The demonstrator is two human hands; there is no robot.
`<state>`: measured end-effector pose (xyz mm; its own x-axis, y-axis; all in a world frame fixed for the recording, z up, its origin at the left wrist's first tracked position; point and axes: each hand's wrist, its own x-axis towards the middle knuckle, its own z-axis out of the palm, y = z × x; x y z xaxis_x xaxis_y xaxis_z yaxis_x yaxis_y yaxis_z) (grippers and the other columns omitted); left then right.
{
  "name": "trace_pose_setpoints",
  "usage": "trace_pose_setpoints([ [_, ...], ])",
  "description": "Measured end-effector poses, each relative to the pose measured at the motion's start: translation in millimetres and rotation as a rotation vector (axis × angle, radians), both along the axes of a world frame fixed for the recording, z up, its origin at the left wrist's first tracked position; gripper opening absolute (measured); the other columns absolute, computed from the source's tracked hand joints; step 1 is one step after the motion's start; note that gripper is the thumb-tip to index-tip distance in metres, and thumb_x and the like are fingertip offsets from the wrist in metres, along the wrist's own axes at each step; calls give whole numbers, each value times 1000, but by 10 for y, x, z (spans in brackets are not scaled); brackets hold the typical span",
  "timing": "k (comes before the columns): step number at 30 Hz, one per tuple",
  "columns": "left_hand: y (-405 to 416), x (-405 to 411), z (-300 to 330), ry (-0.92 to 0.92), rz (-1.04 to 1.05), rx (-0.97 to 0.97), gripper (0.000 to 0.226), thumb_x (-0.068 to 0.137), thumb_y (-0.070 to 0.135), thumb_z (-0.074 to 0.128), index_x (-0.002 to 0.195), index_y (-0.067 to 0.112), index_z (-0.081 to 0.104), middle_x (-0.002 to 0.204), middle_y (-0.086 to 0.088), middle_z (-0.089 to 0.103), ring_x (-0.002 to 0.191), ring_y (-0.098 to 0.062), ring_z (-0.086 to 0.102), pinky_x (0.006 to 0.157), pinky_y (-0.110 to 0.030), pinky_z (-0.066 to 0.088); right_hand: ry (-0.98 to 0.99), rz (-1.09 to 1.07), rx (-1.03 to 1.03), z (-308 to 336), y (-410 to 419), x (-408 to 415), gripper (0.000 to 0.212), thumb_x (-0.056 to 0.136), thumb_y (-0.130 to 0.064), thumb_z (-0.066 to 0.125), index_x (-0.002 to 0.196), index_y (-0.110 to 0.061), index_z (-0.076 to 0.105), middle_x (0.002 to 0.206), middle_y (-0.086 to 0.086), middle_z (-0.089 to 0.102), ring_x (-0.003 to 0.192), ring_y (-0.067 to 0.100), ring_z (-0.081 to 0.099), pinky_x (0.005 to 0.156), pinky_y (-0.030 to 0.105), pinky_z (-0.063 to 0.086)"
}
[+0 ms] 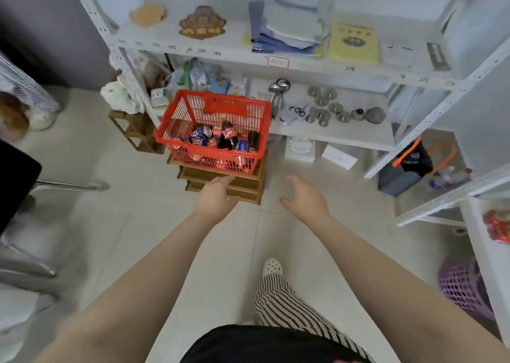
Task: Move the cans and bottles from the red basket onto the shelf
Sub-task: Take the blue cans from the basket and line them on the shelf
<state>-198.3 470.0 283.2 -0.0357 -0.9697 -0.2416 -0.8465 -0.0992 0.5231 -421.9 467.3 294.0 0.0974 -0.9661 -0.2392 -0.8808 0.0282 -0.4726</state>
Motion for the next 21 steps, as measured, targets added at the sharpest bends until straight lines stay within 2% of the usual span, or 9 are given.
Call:
trace_pose_setpoints([
  [2, -292, 198, -28, 8, 43, -5, 58, 84, 25, 66, 139, 17, 47, 137, -7, 55, 120, -25, 54, 95, -37, 47, -32, 28, 2, -4, -388, 214, 56, 86, -25, 66, 137, -11, 47, 136, 10, 54, 125, 27, 49, 94, 28, 37],
  [6, -903, 556, -16, 11, 147, 4, 57, 84, 22, 68, 137, 13, 49, 138, -8, 55, 126, -26, 51, 101, -35, 41, -94, 55, -9, -93, -1198, 603, 50, 80, -32, 70, 126, -20, 55, 125, 5, 60, 114, 25, 58, 92, 38, 49],
  [9, -1310, 822, -4, 19, 236, 39, 54, 84, 24, 67, 135, 14, 51, 133, -8, 57, 122, -27, 53, 99, -37, 44, -74, 102, 7, -127, -1746, 871, 53, 79, -37, 69, 128, -21, 53, 122, 4, 60, 112, 25, 57, 90, 42, 51],
  [12, -1701, 1056, -58, 43, 306, 79, 53, 85, 23, 65, 135, 12, 50, 134, -10, 57, 123, -28, 52, 100, -37, 42, -65, 105, 37, -203, -2236, 1088, 57, 80, -40, 68, 131, -22, 50, 125, 3, 58, 114, 23, 56, 90, 41, 51],
  [17, -2373, 1378, -263, 35, 296, 198, 56, 85, 27, 64, 137, 16, 48, 134, -7, 57, 119, -27, 55, 91, -33, 44, -76, 35, 128, -465, -2852, 1324, 58, 80, -37, 71, 131, -20, 50, 131, 3, 57, 119, 23, 55, 95, 39, 49],
  [21, -3078, 1692, -613, 15, 190, 296, 57, 81, 36, 65, 132, 16, 50, 129, -8, 61, 116, -29, 57, 96, -41, 48, -106, -105, 203, -777, -3236, 1470, 62, 79, -35, 70, 133, -14, 49, 132, 7, 57, 120, 25, 54, 98, 38, 45],
])
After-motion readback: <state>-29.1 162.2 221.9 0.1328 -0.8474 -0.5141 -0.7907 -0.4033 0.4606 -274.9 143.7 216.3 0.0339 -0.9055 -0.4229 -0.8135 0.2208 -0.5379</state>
